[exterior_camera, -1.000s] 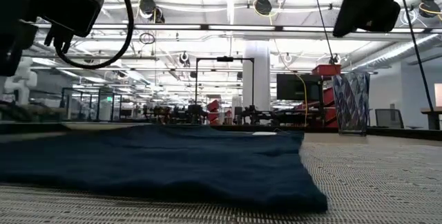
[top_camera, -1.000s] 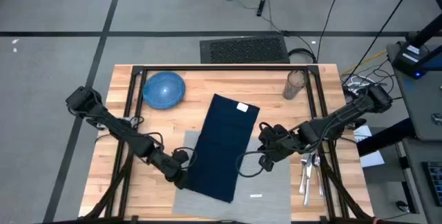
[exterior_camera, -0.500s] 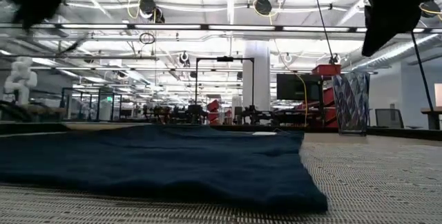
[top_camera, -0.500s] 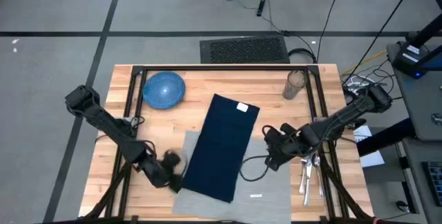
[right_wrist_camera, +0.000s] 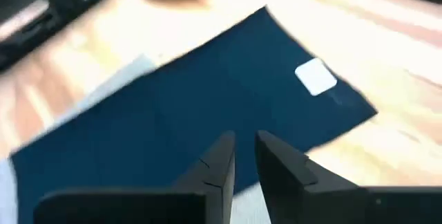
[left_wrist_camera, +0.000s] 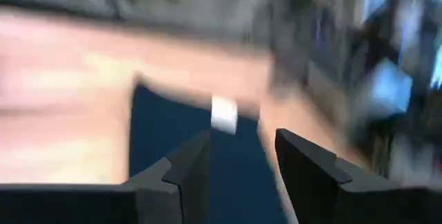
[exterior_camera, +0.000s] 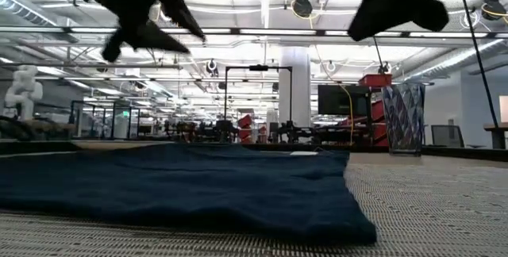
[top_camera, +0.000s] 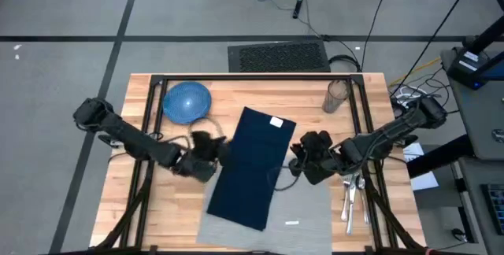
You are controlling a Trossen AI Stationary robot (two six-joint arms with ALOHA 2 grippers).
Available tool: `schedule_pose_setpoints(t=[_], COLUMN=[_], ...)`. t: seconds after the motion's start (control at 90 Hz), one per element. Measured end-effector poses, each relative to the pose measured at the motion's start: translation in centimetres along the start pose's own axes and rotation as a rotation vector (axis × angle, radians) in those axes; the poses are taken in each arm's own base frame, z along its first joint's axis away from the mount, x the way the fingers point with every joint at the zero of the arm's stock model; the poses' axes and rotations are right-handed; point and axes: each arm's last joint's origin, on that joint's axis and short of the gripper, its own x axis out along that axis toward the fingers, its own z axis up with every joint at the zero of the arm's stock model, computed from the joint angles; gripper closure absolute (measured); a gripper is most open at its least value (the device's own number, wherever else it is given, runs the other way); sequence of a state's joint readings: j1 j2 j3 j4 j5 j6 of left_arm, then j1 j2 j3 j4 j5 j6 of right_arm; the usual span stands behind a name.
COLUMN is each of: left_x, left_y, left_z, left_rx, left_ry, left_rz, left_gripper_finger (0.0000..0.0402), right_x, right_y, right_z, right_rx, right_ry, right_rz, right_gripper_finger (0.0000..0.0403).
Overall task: Set table place
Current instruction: Fold the dark blue napkin
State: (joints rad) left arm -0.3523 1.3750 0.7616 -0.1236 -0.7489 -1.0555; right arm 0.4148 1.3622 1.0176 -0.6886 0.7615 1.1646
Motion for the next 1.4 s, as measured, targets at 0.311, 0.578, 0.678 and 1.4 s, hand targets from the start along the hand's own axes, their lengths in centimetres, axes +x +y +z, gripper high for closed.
schedule_pose_setpoints(t=[0.311,0.578,0.678,1.4], left_x=[2.9,3.9,4.1,9.8], left_y=[2.4,5.4,6.2,12.8], left_z=[1.1,2.0,2.3,9.5], left_rx=[0.369,0.351,0.325,0.052], left_ry=[0.420,0.654,0.720,0.491], left_rz=[-0.161,-0.108,-0.106,-0.198], left_gripper_finger=[0.0252,0.0252,0.0252,0.0252], right_x=[3.2,4.9,5.2,5.5], right_y=[-1.7,-3.0,-3.3,-3.4], right_z=[2.4,3.8,4.1,4.6], right_rx=[0.033,0.084,0.087,0.079], right_ry=[0.100,0.316,0.366,0.320], right_rz=[-0.069,-0.006,0.025,0.018], right_gripper_finger=[0.0358,0.0358,0.0358,0.0358])
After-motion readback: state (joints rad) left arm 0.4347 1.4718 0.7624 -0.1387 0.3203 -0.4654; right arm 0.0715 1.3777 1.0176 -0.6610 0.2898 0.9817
